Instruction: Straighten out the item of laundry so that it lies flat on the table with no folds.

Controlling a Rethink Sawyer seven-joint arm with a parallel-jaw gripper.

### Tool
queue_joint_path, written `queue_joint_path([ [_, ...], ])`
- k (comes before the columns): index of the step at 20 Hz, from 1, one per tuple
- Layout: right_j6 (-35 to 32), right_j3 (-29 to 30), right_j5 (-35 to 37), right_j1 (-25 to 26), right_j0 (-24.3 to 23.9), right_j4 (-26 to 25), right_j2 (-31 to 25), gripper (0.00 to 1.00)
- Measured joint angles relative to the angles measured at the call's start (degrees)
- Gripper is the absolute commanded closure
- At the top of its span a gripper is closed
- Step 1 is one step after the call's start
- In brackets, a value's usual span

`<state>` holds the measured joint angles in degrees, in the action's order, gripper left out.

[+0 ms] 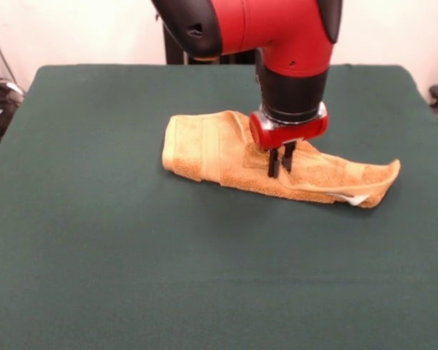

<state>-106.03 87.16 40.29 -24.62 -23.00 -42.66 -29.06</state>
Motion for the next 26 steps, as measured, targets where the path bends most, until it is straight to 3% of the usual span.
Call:
queue_joint_path([
  [26,0.0,-6.7,2.6,0.6,-1.2,2.0,-0.4,1.00],
])
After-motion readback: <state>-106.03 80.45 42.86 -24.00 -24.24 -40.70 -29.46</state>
